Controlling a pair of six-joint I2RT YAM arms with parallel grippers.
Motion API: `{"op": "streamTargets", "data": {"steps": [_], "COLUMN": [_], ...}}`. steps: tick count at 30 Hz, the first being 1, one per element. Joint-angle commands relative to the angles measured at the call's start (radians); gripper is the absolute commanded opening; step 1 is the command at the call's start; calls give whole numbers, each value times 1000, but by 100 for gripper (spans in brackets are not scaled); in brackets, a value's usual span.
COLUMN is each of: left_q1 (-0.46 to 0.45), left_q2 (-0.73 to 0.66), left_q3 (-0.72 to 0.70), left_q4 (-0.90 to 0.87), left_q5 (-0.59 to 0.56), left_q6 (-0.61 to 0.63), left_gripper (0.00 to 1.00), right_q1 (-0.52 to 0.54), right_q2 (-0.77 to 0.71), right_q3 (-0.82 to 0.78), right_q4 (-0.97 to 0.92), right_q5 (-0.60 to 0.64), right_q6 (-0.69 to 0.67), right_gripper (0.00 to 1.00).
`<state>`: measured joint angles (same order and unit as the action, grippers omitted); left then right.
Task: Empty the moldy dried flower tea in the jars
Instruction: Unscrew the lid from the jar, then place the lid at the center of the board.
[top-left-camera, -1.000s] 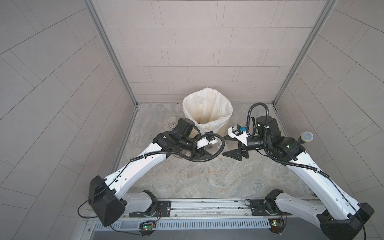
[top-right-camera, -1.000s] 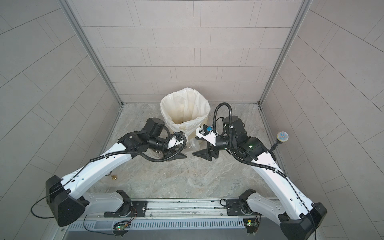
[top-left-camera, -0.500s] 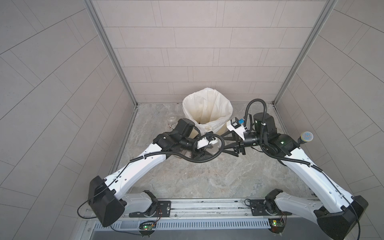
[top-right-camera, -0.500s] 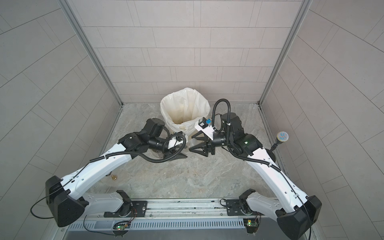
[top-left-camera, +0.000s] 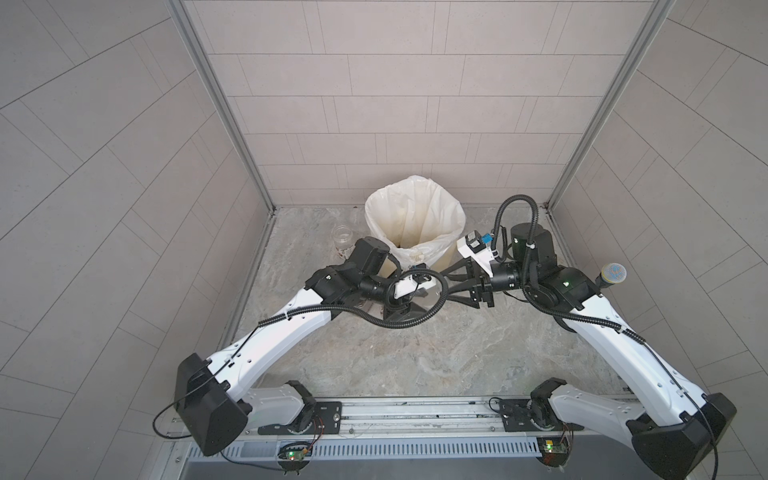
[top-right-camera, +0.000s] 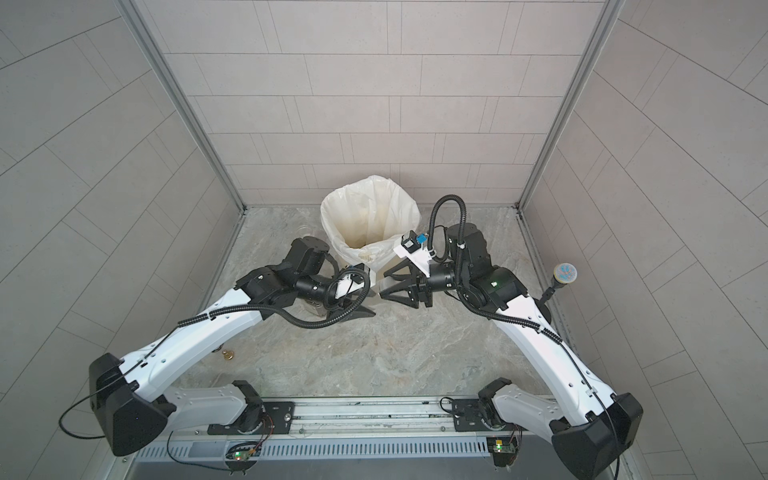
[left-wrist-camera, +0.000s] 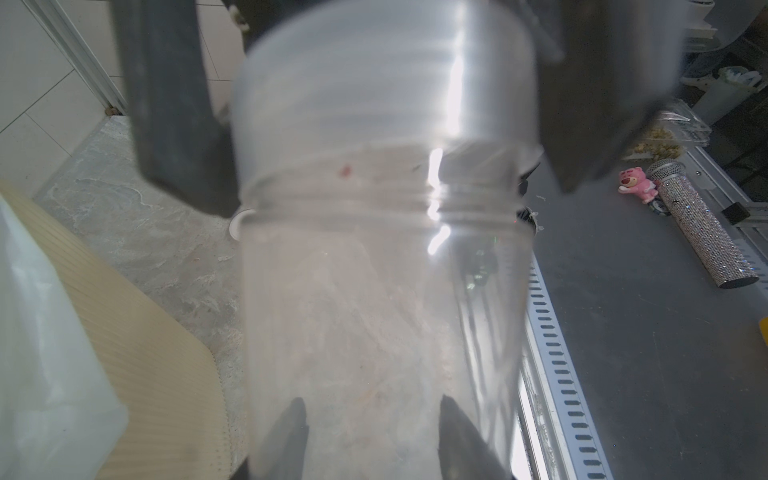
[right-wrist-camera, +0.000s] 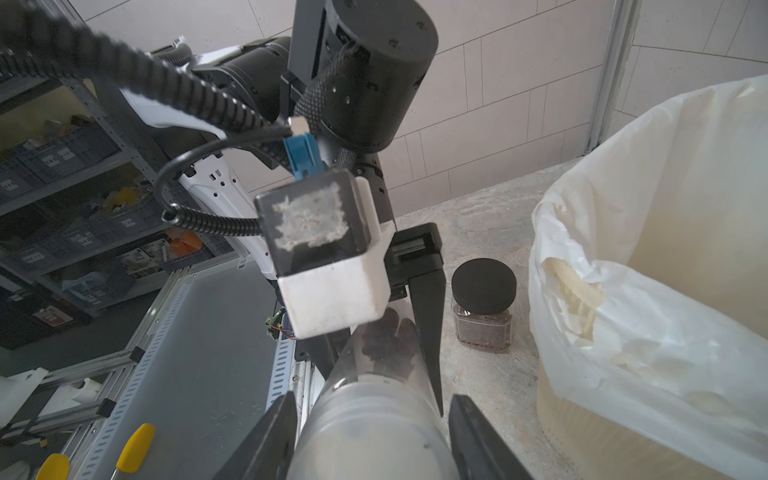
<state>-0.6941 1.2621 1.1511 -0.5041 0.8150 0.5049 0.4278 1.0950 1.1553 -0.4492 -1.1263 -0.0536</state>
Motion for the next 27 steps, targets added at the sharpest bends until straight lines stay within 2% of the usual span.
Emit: {"op": "streamTargets", "data": {"steps": [1, 11, 17, 20, 22, 27], "left_q1": [6, 18, 31, 34, 36, 38], "left_q2": [-26, -68, -84, -95, -96, -90], "left_q3": [-16, -64, -80, -86, -86, -87], "left_q4": [28, 116, 132, 149, 161, 180], "left_q5": [-12, -42, -52, -67, -81, -92], "left_q6": [-15, -92, -117, -133, -150, -184], "left_gripper": [43, 42, 42, 42, 42, 42], "right_q1": [-17, -75, -167, -229, -251, -266], "right_q2": [-14, -36, -78, -111, -125, -119], "right_q3": [-7, -75, -105, -138, -141, -130], "right_q4": [86, 388, 413, 388, 297, 20], "right_q5": [-54, -53, 45, 184, 302, 695], "right_q6": [72, 331, 389, 417, 400, 292], "right_gripper": [43, 36, 37, 32, 31, 34]}}
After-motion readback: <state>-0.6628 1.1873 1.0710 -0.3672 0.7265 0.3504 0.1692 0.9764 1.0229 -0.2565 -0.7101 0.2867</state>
